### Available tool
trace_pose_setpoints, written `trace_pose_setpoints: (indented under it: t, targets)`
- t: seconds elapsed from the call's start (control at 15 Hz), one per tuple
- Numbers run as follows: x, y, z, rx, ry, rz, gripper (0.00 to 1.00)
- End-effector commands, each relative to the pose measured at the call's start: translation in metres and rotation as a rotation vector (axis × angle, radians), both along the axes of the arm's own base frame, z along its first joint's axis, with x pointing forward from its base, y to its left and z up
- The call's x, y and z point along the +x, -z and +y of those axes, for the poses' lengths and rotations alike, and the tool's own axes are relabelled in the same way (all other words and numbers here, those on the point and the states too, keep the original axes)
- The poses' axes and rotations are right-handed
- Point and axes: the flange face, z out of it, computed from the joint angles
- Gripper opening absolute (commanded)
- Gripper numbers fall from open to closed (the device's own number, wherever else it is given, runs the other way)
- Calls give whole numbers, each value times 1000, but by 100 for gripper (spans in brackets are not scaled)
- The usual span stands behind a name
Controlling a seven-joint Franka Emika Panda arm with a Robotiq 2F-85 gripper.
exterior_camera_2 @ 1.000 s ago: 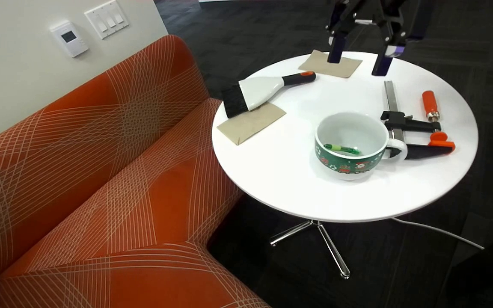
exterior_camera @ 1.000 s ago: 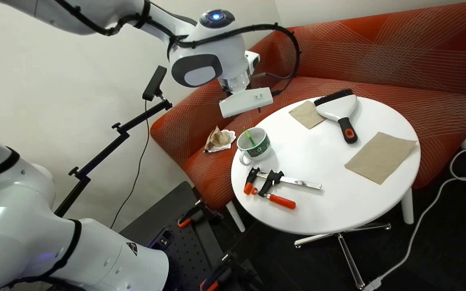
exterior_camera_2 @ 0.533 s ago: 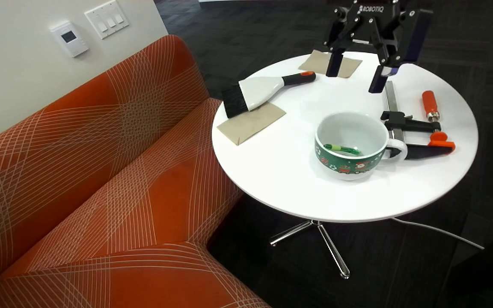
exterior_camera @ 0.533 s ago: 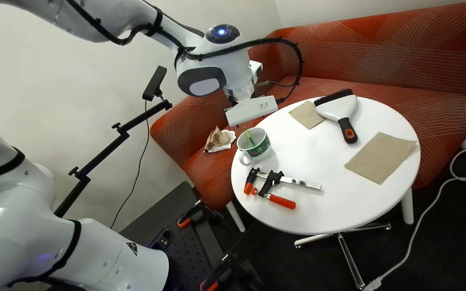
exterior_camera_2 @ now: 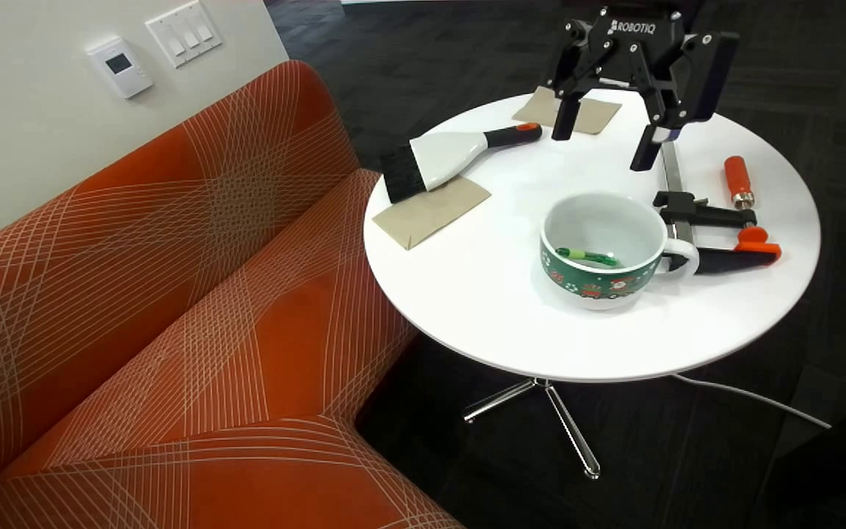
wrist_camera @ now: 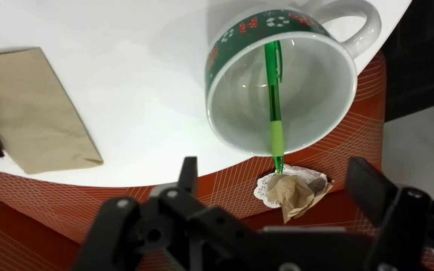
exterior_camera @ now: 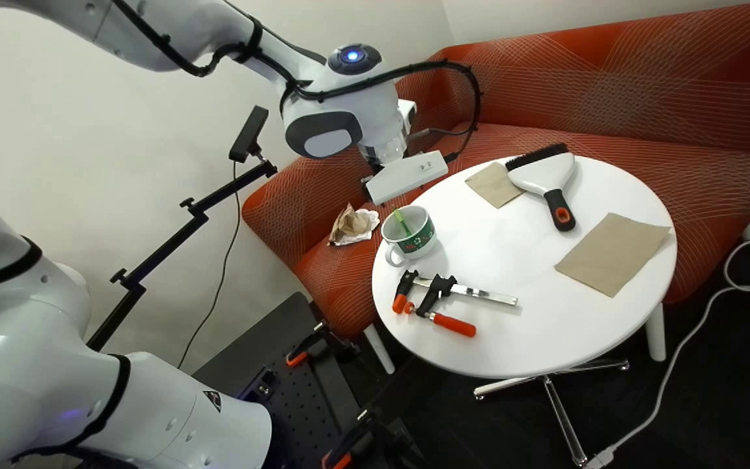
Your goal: Pick up the pen from the mug cup and put it on the table.
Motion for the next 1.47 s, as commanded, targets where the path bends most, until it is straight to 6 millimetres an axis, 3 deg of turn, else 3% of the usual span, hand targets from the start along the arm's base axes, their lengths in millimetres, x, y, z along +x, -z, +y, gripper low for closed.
trace_pose_setpoints:
  t: [0.0, 0.13, 0.33, 0.53, 0.8, 1.4]
  targets:
    - [2, 9, 2, -17, -52, -46, 100]
    - [1, 16, 4, -16, -70, -42, 100]
    - [-1, 25, 6, -17, -101, -38, 69]
    - [-1, 36, 9, -17, -115, -25, 59]
    - [1, 58, 13, -31, -138, 6, 67]
    - [15, 98, 28, -46, -224, 35, 58]
